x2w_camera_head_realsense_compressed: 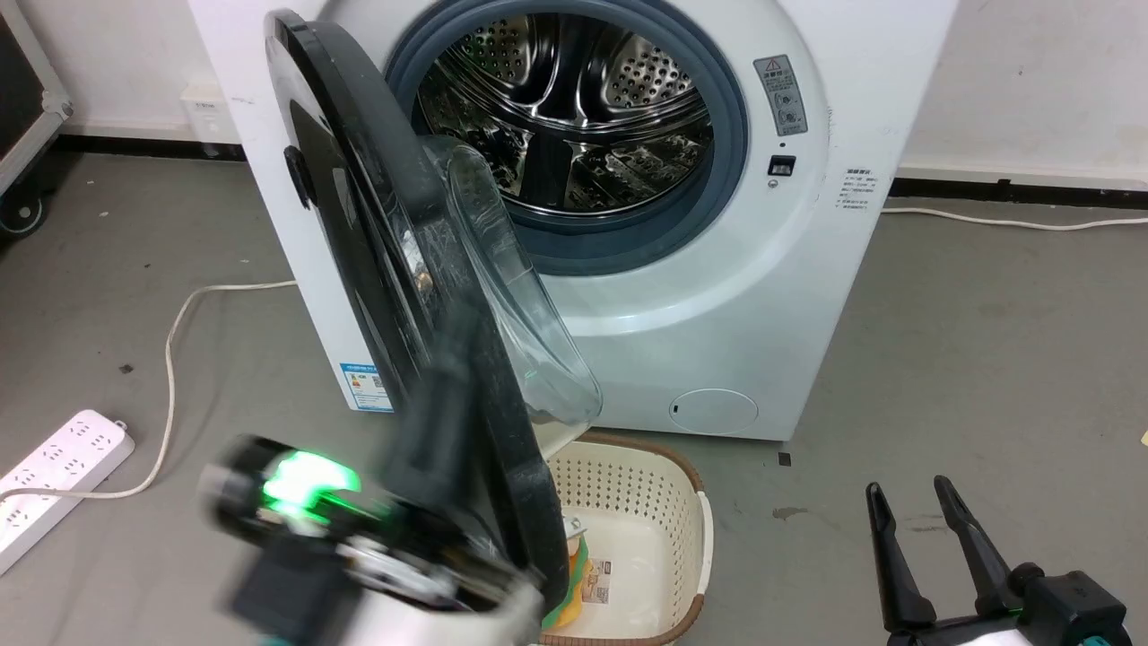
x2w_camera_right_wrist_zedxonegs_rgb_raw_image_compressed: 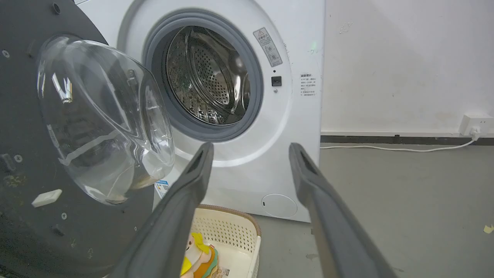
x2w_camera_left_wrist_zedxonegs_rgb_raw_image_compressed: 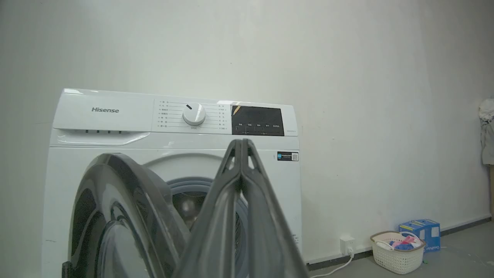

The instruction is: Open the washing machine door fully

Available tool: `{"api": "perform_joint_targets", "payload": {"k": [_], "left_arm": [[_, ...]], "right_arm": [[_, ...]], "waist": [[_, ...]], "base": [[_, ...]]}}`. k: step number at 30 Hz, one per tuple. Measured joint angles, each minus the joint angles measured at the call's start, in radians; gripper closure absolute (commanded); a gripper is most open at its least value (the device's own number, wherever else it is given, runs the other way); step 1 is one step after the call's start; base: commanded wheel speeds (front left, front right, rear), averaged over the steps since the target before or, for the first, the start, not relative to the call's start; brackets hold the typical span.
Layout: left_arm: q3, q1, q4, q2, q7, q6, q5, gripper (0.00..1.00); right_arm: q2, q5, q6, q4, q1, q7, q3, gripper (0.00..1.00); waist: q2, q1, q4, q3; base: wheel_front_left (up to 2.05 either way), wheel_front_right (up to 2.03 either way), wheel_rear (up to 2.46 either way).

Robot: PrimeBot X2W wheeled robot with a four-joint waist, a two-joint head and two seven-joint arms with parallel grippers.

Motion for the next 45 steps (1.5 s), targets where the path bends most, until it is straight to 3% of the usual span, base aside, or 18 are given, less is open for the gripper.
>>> {"api": "perform_joint_targets", "payload": {"k": [9, 17, 24, 38, 45], "left_arm": [[-0.154, 0.082, 0.219, 0.001, 0.041, -0.042, 0.006, 1.0], [-0.171, 0.089, 0.397, 0.001, 0.109, -0.038, -0.036, 1.0], [-0.177, 0.089, 0.471, -0.002, 0.109, -0.036, -0.045, 1.0], [-0.169, 0.101, 0.469, 0.024, 0.099, -0.012, -0.055, 1.0], [-0.095, 0.102, 0.447, 0.066, 0.098, 0.025, -0.077, 1.0]], "right_arm": [[0.001, 0.007, 0.0, 0.005, 0.0, 0.0, -0.008, 0.0], [0.003, 0.008, 0.0, 0.009, 0.0, 0.0, -0.005, 0.0], [0.005, 0.008, 0.0, 0.015, 0.0, 0.0, -0.009, 0.0], [0.008, 0.026, 0.0, 0.037, 0.012, 0.0, -0.008, 0.0], [0.008, 0.026, 0.0, 0.054, 0.012, 0.0, 0.003, 0.0]], "waist": [[0.0, 0.0, 0.004, 0.003], [0.0, 0.0, 0.012, 0.018], [0.0, 0.0, 0.045, 0.024], [0.0, 0.0, 0.228, -0.008], [0.0, -0.0001, 0.341, -0.022]], "base": [[0.0, 0.0, 0.0], [0.0, 0.0, 0.0], [0.0, 0.0, 0.0], [0.0, 0.0, 0.0], [0.0, 0.0, 0.0]]}}
